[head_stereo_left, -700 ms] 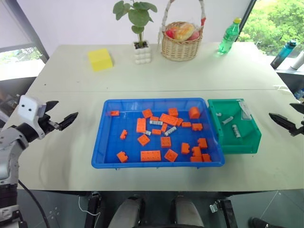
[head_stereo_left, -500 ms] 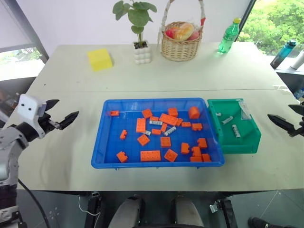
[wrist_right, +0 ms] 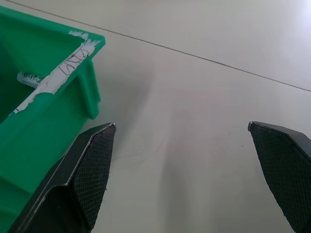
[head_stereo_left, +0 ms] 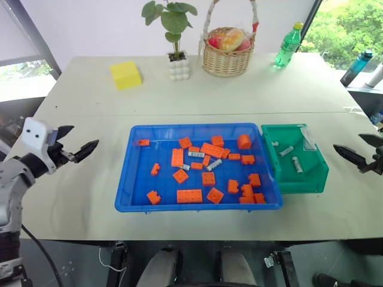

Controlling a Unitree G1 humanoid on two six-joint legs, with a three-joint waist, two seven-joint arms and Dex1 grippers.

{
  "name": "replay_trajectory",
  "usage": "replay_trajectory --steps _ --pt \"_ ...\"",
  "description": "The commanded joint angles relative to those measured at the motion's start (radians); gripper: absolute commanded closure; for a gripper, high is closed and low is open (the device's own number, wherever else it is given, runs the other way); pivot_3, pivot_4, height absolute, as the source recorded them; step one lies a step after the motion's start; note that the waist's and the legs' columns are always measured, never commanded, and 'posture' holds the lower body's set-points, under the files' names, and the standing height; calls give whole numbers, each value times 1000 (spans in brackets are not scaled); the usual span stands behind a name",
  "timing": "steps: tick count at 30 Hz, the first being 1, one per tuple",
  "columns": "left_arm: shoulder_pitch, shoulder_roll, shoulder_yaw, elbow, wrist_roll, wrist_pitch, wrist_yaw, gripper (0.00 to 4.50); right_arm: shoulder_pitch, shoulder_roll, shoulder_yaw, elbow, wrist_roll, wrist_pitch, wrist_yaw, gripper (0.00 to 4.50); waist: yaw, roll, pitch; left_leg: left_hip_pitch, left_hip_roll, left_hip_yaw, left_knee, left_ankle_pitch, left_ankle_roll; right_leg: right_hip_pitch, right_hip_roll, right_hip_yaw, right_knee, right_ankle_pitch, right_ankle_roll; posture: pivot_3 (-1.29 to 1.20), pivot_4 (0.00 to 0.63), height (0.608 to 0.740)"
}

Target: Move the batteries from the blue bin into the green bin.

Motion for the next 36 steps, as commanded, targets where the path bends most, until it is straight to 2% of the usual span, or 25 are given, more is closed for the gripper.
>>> replay_trajectory --steps 1,6,10,13,16,20,23,27,33,36 --pt "-29 21 18 -42 -29 14 -10 38 -50 -19 -2 -62 23 25 1 0 0 0 0 0 0 0 0 0 0 0 0 0 0 0 0 0 150 737" --pt "-75 56 -9 -86 -77 75 -87 38 -146 -24 79 -216 53 104 65 0 -2 0 0 0 1 0 0 0 0 0 0 0 0 0 0 0 150 737" --pt "-114 106 -57 -144 -131 123 -200 38 -312 16 210 -350 91 231 100 0 -12 1 0 -1 1 0 0 0 0 -1 0 0 0 0 0 0 150 737" --pt "-144 145 -111 -194 -161 152 -288 38 -467 113 357 -448 94 397 58 0 -22 1 0 -1 2 0 0 0 0 -1 1 -1 0 0 0 0 150 737" --pt "-169 173 -160 -229 -178 171 -355 38 -545 215 500 -552 88 533 33 0 -26 1 0 -1 3 0 -1 0 0 -2 1 -1 0 0 0 0 150 737" --pt "-182 196 -192 -251 -190 180 -418 38 -562 319 651 -635 57 511 74 0 -23 1 0 -3 3 0 -1 0 0 -4 1 -1 1 0 0 0 150 737" --pt "-176 200 -196 -254 -180 176 -431 38 -600 413 739 -579 -1 567 7 0 -26 1 1 -3 2 0 -1 0 0 -4 1 -1 1 0 0 0 150 737" --pt "-149 188 -177 -261 -164 156 -412 38 -629 534 754 -586 33 780 -88 0 -27 1 1 -3 2 0 0 0 0 -4 1 -1 2 0 0 0 150 737" --pt "-119 179 -172 -277 -154 138 -386 38 -660 757 597 -631 97 1247 -333 0 -28 1 1 -3 2 -1 -1 0 0 -5 1 -1 4 0 0 0 150 737" --pt "-112 176 -175 -287 -158 136 -382 38 -658 838 563 -669 104 1419 -398 0 -28 1 1 -3 2 -1 0 0 0 -6 1 -1 7 0 0 0 150 737"
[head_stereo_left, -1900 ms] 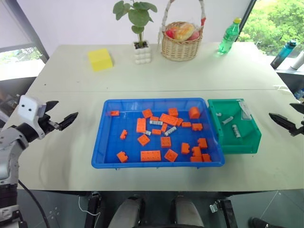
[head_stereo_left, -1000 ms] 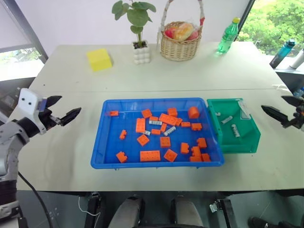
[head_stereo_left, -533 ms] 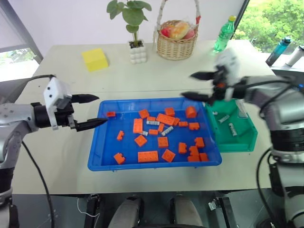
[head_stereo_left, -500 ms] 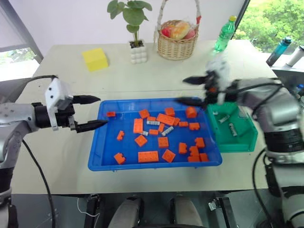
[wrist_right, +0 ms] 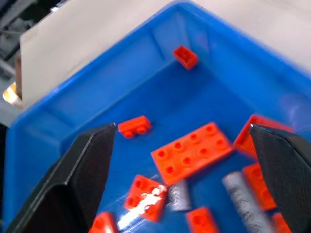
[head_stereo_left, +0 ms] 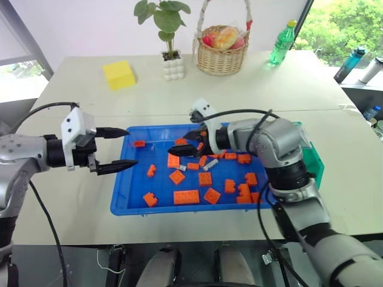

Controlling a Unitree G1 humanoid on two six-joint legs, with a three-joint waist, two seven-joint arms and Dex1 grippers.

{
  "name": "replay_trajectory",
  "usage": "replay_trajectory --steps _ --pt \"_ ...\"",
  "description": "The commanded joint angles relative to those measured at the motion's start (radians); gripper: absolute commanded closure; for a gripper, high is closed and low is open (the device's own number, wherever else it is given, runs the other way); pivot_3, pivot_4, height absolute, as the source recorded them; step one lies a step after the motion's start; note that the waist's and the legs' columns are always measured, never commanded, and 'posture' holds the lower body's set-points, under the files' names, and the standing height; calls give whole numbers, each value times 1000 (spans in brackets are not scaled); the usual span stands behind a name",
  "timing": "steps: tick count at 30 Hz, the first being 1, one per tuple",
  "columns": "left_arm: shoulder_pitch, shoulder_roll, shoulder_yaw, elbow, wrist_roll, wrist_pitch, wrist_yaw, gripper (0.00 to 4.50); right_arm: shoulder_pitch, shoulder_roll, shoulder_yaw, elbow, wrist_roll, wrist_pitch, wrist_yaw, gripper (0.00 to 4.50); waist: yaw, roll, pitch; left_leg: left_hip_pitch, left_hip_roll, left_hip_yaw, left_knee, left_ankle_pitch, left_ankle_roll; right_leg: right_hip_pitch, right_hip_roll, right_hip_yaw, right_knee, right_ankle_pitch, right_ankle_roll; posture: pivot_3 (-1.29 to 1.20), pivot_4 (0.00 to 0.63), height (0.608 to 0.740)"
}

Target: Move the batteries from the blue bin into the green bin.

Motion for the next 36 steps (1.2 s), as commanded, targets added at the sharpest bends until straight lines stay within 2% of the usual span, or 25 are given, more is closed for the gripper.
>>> replay_trajectory --steps 1,8,17,22,31,32,33,36 --pt "3 2 21 -33 1 -19 7 38 -15 58 -38 -68 25 163 -74 0 -1 0 0 0 0 0 0 0 0 0 0 0 2 0 0 0 150 737" --pt "-21 -4 -4 -28 13 -34 7 38 -9 78 -62 58 126 169 -164 0 -7 0 0 0 -2 0 0 0 0 -4 -2 1 8 0 0 0 150 737" --pt "-17 -2 9 -35 11 -34 5 38 -80 132 -278 334 202 169 -255 0 -25 0 0 0 -2 -1 0 0 0 -5 -2 1 10 0 0 0 150 737" --pt "-30 -4 8 -48 -6 -8 13 38 -98 187 -409 497 169 150 -288 0 -27 0 0 0 -2 -1 0 0 0 -5 -1 1 10 0 0 0 150 737" --pt "-33 4 15 -47 -3 0 16 38 -95 234 -443 570 152 94 -311 0 -30 0 0 0 -2 -1 0 0 0 -5 -2 1 10 0 0 0 150 737" --pt "-34 4 14 -50 -4 2 19 0 -96 239 -449 577 152 85 -316 501 -32 0 0 0 -2 -1 0 0 0 -5 -2 1 10 0 0 0 150 737" --pt "-36 3 13 -52 -4 4 22 0 -97 243 -457 586 151 72 -320 783 -33 0 0 0 -2 -1 0 0 0 -5 -2 1 10 0 0 0 150 737" --pt "-41 1 10 -56 -5 6 29 0 -102 252 -464 604 149 52 -325 2240 -33 0 0 0 -2 -1 0 0 0 -5 -2 1 10 0 0 0 150 737"
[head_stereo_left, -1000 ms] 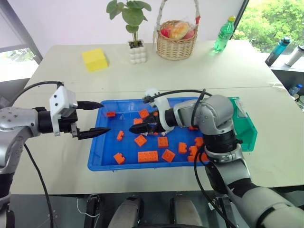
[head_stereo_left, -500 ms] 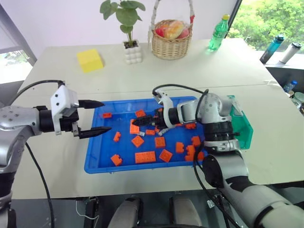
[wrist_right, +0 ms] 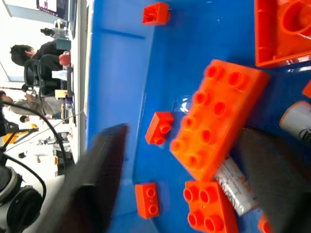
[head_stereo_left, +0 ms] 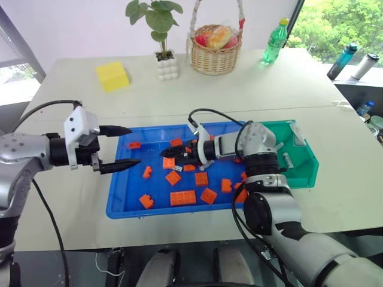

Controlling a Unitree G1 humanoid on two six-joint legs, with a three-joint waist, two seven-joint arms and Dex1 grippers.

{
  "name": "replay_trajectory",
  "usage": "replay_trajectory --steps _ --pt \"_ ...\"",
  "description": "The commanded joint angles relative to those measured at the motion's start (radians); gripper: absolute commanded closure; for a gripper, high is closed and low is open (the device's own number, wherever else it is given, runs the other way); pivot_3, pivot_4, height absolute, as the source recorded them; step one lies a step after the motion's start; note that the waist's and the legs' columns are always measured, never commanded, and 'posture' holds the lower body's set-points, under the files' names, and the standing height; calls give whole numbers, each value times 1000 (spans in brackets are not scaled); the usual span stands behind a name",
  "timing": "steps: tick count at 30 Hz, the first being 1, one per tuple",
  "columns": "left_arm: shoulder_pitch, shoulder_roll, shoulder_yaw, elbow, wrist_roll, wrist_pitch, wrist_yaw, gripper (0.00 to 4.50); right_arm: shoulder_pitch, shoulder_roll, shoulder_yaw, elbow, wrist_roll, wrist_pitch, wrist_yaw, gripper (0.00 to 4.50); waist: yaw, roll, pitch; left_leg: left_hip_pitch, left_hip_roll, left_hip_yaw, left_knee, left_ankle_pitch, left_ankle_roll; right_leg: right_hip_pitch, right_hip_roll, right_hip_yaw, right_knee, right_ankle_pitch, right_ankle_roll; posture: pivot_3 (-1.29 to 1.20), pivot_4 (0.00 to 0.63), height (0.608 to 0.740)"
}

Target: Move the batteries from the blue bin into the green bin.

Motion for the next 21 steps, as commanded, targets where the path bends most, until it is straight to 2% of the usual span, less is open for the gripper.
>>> replay_trajectory --steps 1,4,9,13,16,19,21 --pt "-28 10 18 -29 -10 3 10 0 -21 18 -13 2 7 -26 -4 2749 0 0 0 0 0 0 0 0 0 0 0 0 0 0 0 0 150 737" --pt "-39 11 16 -24 -10 6 14 0 -32 25 -13 8 10 -41 -5 4143 -1 0 0 0 0 0 0 0 0 0 0 0 0 0 0 0 150 737" --pt "-48 11 16 -11 -4 -1 12 0 -80 46 -32 31 21 -78 -2 4143 -15 0 0 0 0 -1 0 0 0 0 0 0 0 0 0 0 150 737" --pt "-54 8 13 -4 1 -5 14 0 -94 76 6 29 12 -114 10 4143 -23 0 0 0 0 -1 1 0 0 0 0 0 1 0 0 0 150 737" --pt "-56 5 12 -3 4 -8 18 0 -84 60 102 -26 -10 -165 60 4143 -27 0 0 0 0 -1 1 0 0 -1 0 0 1 0 0 0 150 737" --pt "-51 4 15 -9 1 -7 20 0 -60 -5 213 -141 -13 -182 136 4143 -27 0 0 0 0 -1 1 0 0 -1 0 1 1 0 0 0 150 737" --pt "-42 3 20 -17 -6 -2 18 0 -25 -90 330 -271 -2 -188 227 3650 -20 0 0 0 0 -2 2 0 0 -1 0 1 1 0 0 0 150 737"
